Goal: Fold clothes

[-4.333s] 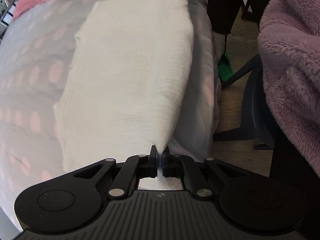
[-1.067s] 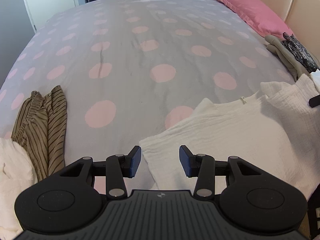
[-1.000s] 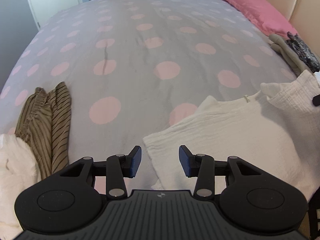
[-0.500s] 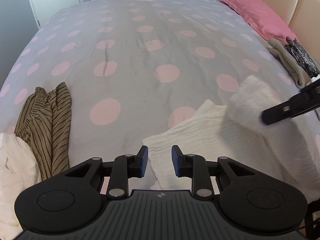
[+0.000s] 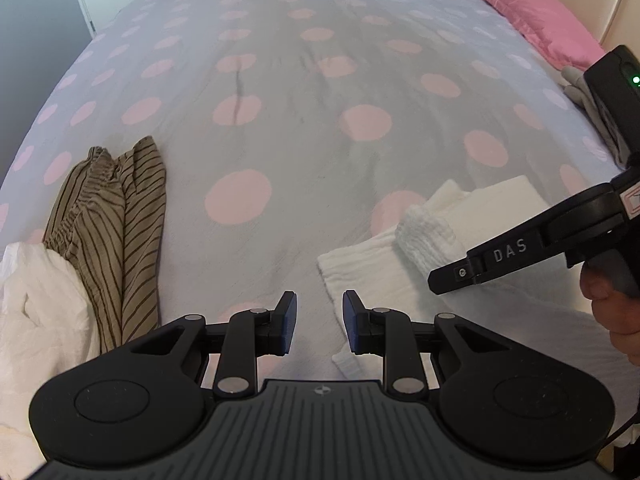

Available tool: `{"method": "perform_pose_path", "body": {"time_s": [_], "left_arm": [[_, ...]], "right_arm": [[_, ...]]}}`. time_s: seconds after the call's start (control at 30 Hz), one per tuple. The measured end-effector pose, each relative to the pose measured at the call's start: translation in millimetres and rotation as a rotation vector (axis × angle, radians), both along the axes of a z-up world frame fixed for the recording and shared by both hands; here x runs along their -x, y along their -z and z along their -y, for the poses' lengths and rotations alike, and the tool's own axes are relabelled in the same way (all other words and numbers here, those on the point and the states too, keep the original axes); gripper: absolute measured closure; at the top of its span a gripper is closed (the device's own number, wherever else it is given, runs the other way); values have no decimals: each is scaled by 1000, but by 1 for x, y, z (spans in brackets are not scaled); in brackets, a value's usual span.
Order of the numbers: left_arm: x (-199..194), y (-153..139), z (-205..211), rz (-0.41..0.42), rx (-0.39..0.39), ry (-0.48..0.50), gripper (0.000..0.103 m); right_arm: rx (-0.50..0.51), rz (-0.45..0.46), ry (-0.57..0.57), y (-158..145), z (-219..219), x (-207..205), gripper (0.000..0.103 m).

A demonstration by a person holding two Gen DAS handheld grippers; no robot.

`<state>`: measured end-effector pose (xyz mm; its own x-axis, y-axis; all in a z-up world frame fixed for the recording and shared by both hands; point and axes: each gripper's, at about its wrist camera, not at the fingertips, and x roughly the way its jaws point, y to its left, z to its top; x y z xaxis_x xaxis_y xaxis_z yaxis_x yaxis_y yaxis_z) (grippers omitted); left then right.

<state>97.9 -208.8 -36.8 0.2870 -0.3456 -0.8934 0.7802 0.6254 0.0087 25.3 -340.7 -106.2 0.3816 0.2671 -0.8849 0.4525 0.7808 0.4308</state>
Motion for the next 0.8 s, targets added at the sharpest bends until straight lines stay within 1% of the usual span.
{"method": "perform_pose_path", "body": {"time_s": [0.07, 0.13, 0.2, 0.3, 0.43, 0.6, 0.73, 0.8], "left_arm": [[-1, 0, -1, -1, -5, -7, 80], [-3, 1, -1, -2, -11, -14, 80], [-4, 1, -2, -3, -15, -21, 80], [-1, -1, -3, -3, -12, -17, 80], [3, 0, -2, -9, -16, -7, 80], [17, -3, 1, -10, -18, 20, 80], [28, -8, 0, -2, -14, 34, 80], [31, -11, -2, -2, -11, 30, 80]], "right_arm": [[7, 15, -12, -3, 0, 1, 72], [16, 27, -22, -9, 0, 3, 72], [22, 45, -28, -18, 3, 8, 67], [45, 72, -31, -34, 11, 18, 65], [81, 75, -20, -47, 27, 36, 63], [92, 46, 17, -52, 51, 71, 62], [124, 21, -6, -49, 61, 100, 60], [123, 8, -30, -45, 62, 114, 61]]}}
